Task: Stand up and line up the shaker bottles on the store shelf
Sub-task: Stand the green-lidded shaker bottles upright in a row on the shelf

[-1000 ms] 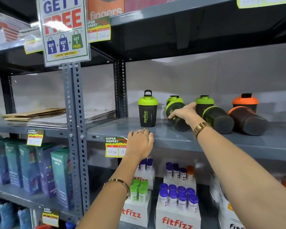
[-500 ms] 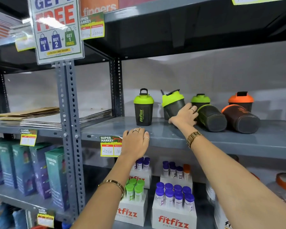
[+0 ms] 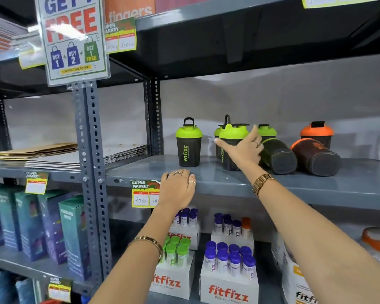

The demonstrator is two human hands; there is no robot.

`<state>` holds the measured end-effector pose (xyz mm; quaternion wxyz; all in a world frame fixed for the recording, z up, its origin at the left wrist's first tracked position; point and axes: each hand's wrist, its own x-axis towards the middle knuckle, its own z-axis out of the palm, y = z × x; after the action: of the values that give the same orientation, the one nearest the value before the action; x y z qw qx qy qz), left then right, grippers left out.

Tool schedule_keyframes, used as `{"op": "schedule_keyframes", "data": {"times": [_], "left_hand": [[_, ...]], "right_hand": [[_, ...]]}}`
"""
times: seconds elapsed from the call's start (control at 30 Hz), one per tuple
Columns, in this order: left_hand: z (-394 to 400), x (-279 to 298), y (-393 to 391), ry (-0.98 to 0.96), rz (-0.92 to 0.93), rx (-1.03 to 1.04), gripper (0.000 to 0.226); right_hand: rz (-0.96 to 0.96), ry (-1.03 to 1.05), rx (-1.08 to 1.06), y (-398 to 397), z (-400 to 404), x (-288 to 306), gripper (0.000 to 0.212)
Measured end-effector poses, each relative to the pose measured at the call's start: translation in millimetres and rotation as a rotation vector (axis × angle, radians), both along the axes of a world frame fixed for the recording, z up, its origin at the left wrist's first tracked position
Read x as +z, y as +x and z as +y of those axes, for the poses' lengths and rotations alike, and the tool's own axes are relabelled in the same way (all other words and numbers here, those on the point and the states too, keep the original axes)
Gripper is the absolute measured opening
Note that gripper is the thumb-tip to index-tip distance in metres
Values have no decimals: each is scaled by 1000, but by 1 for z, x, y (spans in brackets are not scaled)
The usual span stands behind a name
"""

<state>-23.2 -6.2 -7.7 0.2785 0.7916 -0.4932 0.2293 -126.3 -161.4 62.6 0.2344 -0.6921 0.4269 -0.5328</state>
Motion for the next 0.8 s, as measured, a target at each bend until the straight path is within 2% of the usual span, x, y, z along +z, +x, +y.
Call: {"op": "schedule_keyframes", "data": {"times": [0.1,0.27,0.4,0.67,0.8], "left_hand": [[-1,0,-1,-5,14,-4,40],[-1,0,0,-12,17,-13,40],[-2,-1,2,-34,7,-20,38],[-2,-3,3,-48,-11,-16,37],[-2,-2,2,-54,-20,-18,41]], "right_hand": [[-7,-199,-124,-5,0,13,113],[325,-435,-274,-9,-8,35,94],[426,-420,-211,-9,-13,45,92],[482,-298,56,-22,-29,62,65],[511,-212,166,-27,-38,70,68]]}}
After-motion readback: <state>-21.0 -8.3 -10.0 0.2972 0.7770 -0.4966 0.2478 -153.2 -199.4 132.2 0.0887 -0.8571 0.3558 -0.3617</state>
